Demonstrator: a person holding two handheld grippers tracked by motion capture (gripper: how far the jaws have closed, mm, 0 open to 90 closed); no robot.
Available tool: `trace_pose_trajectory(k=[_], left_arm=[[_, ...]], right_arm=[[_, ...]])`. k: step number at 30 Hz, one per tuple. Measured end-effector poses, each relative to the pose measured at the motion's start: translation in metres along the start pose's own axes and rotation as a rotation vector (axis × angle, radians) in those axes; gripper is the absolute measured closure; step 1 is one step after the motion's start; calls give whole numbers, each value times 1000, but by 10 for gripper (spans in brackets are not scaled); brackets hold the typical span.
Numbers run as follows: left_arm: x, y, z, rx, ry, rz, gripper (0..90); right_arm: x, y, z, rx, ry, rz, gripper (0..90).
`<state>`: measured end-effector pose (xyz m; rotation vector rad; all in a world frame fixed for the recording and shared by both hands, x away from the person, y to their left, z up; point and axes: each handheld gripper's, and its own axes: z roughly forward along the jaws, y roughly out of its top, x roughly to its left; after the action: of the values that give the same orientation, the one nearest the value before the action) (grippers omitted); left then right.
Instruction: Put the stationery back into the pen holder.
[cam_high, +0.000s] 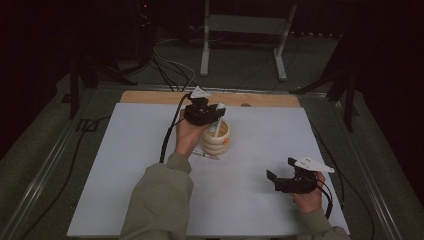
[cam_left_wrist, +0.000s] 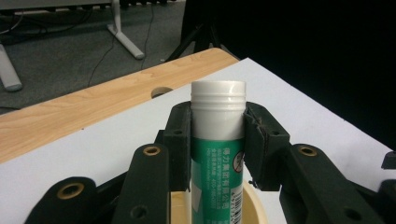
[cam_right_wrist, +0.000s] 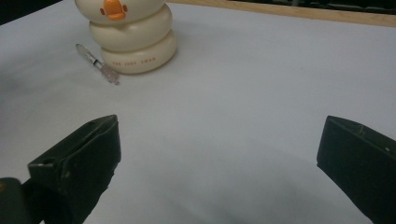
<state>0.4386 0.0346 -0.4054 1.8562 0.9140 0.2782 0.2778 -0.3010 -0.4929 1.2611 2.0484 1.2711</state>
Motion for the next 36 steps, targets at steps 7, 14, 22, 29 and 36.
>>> trace_pose_trajectory(k=[7, 14, 22, 29, 36], left_arm=[[2, -4, 4, 13, 9, -1, 652], [6, -9, 5, 27, 20, -1, 653], [8, -14, 3, 46, 38, 2, 653], [14, -23, 5, 74, 50, -17, 653], [21, -24, 1, 59, 78, -80, 284]], right_arm=[[0, 0, 0, 0, 0, 1, 0], [-1, 0, 0, -1, -1, 2, 0], [-1, 0, -1, -1, -2, 1, 0], [-1, 0, -1, -2, -3, 1, 0], [-1, 0, -1, -1, -3, 3, 0]])
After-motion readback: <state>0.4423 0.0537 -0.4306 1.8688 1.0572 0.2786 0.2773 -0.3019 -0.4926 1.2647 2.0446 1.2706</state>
